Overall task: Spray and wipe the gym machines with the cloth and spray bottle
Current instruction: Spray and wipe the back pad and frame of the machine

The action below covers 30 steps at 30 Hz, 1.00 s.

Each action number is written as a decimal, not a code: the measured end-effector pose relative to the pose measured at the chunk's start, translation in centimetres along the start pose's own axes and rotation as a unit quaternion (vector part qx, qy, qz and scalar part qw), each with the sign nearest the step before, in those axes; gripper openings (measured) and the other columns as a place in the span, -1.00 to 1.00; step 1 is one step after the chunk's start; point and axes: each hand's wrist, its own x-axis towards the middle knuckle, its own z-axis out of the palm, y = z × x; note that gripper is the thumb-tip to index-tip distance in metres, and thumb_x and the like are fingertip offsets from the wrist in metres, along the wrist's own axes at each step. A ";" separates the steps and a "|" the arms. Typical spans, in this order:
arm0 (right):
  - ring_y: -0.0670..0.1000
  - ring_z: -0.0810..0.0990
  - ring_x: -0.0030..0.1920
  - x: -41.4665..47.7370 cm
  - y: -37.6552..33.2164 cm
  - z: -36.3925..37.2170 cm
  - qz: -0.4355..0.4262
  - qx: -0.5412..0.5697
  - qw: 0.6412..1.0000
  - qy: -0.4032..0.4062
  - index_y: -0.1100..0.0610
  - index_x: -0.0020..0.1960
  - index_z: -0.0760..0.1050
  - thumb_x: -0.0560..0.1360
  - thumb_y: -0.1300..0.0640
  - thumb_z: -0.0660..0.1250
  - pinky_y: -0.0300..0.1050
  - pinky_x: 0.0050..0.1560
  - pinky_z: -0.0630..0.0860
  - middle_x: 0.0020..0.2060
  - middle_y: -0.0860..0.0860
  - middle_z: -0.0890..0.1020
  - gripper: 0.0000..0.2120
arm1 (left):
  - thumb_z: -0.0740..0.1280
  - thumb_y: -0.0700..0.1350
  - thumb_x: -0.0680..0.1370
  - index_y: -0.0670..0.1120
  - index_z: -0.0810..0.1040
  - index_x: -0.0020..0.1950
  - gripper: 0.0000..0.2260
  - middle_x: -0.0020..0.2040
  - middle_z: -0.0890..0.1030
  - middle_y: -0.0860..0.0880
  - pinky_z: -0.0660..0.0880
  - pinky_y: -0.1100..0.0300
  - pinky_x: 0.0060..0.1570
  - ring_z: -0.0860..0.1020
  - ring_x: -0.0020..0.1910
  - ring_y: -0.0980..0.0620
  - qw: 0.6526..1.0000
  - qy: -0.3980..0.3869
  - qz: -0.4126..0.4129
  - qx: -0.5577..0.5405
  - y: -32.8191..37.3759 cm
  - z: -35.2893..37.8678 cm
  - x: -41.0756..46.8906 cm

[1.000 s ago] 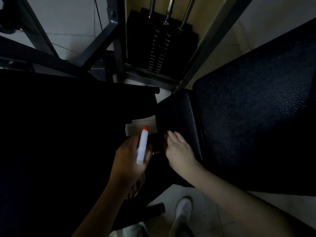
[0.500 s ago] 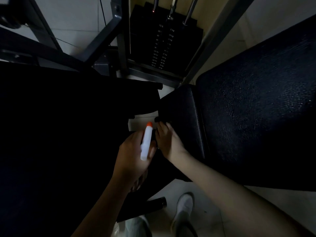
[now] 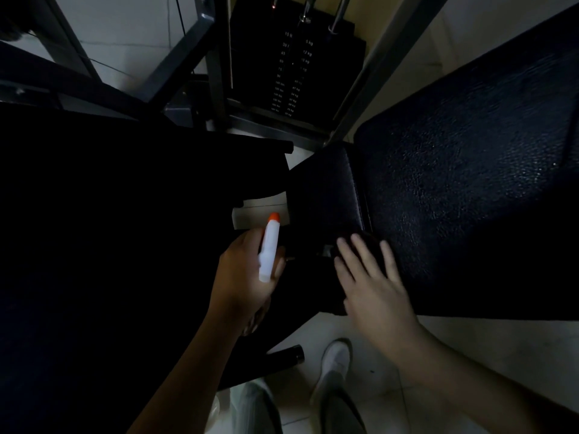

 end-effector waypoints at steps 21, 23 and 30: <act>0.04 0.62 0.11 0.6 -6.8 7.8 -0.135 0.000 0.989 -0.060 0.13 0.00 0.68 0.13 0.06 0.54 -0.01 0.33 0.32 0.00 0.08 0.68 -0.55 | 0.17 0.12 0.45 -0.15 0.50 -0.05 -0.65 -0.27 0.50 -0.03 0.49 0.06 -0.31 0.51 -0.32 -0.01 1.000 -0.001 -0.009 0.004 0.4 0.7 -0.4; 0.02 0.64 0.06 -0.4 -6.0 7.2 -0.119 0.025 0.993 0.003 0.15 -0.06 0.69 0.32 0.15 0.30 -0.04 0.28 0.29 -0.06 0.07 0.69 -0.74 | 0.16 0.14 0.45 -0.15 0.51 -0.02 -0.62 -0.26 0.52 -0.04 0.52 0.01 -0.28 0.53 -0.30 -0.02 1.000 0.001 -0.019 0.003 0.5 0.8 -0.4; 0.07 0.65 0.04 -2.0 -3.1 4.3 -0.099 0.044 0.987 0.119 0.25 -0.11 0.67 0.39 0.36 0.08 -0.04 0.12 0.54 -0.06 0.12 0.69 -0.63 | 0.16 0.14 0.44 -0.13 0.51 0.04 -0.61 -0.26 0.47 0.06 0.43 0.23 -0.28 0.50 -0.30 0.07 1.000 -0.006 -0.003 -0.005 1.4 0.8 -0.9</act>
